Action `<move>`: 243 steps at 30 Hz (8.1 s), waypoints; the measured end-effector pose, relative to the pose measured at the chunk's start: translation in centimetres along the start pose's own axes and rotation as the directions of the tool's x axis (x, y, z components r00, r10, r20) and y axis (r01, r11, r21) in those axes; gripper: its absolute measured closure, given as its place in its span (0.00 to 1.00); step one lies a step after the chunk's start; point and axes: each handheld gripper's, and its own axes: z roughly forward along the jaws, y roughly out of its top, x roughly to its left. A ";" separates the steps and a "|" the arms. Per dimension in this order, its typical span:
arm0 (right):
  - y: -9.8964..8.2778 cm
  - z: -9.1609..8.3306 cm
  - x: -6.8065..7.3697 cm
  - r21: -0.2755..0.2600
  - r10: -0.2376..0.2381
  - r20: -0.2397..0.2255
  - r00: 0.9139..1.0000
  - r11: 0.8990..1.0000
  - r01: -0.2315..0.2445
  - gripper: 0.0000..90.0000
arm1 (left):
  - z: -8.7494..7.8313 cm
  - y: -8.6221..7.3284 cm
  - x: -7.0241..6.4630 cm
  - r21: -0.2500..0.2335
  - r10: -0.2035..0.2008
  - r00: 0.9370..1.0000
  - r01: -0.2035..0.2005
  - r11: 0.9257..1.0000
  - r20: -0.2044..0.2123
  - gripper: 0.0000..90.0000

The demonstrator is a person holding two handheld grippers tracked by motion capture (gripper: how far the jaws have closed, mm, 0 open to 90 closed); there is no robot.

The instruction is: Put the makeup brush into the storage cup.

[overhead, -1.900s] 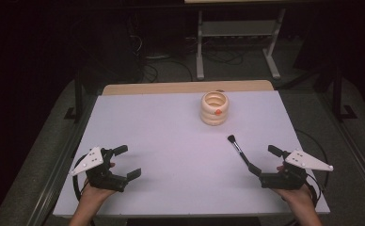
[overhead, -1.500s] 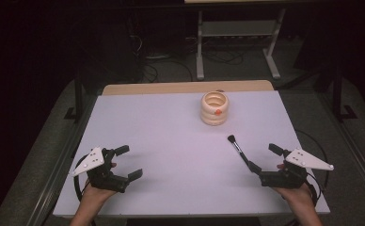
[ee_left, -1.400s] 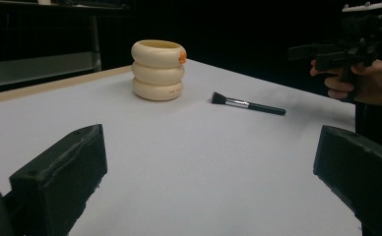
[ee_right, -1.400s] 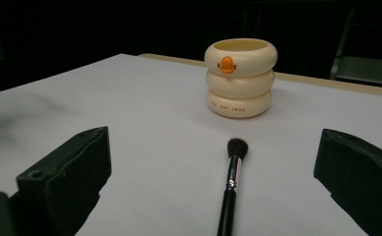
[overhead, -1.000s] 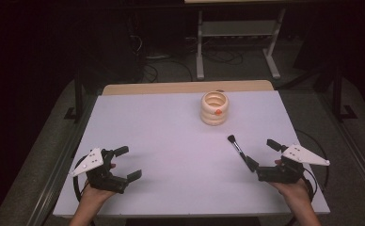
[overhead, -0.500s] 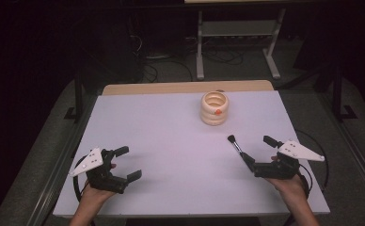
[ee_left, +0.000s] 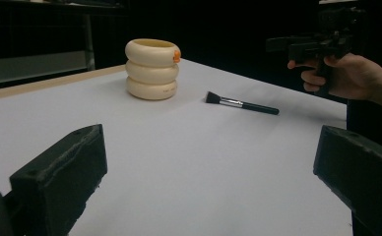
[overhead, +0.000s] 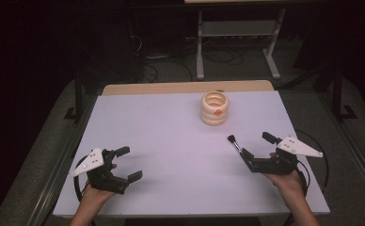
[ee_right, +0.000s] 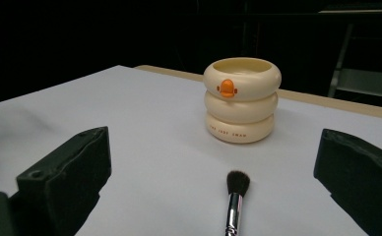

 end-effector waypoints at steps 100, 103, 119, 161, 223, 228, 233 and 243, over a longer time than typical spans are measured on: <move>3.5 6.3 -2.2 -0.052 0.034 -0.013 0.999 0.998 -0.035 0.00 | 0.2 0.0 0.1 -0.015 -0.027 0.999 0.027 1.000 0.019 0.00; 3.6 6.6 -2.2 -0.050 0.036 -0.009 0.999 0.998 -0.037 0.00 | 0.2 0.0 0.1 -0.017 -0.027 0.999 0.027 0.999 0.019 0.00; 3.9 7.8 -2.8 -0.050 0.039 -0.001 0.999 0.998 -0.039 0.00 | 0.2 0.0 0.1 -0.016 -0.026 0.999 0.027 1.000 0.023 0.00; 5.7 10.8 -3.1 0.076 -0.004 0.058 0.998 0.997 0.000 0.00 | 0.4 0.0 0.1 -0.022 -0.034 0.999 0.035 0.999 0.028 0.00; 6.3 10.7 -2.9 0.534 -0.003 0.094 0.996 0.844 -0.048 0.19 | 0.2 -0.4 0.9 -0.011 -0.023 1.000 0.023 1.000 0.011 0.00; 6.1 10.8 -2.8 0.576 0.006 0.104 0.995 0.815 -0.066 0.21 | 0.2 -0.4 0.9 -0.012 -0.025 1.000 0.025 1.000 0.012 0.00; 6.0 10.9 -3.0 0.594 0.002 0.108 0.994 0.802 -0.066 0.23 | 0.2 -0.4 0.9 -0.013 -0.025 1.000 0.025 1.000 0.015 0.00; 5.7 11.1 -3.1 0.636 0.007 0.126 0.992 0.767 -0.086 0.28 | 0.1 -0.4 0.9 -0.009 -0.022 1.000 0.023 1.000 0.013 0.00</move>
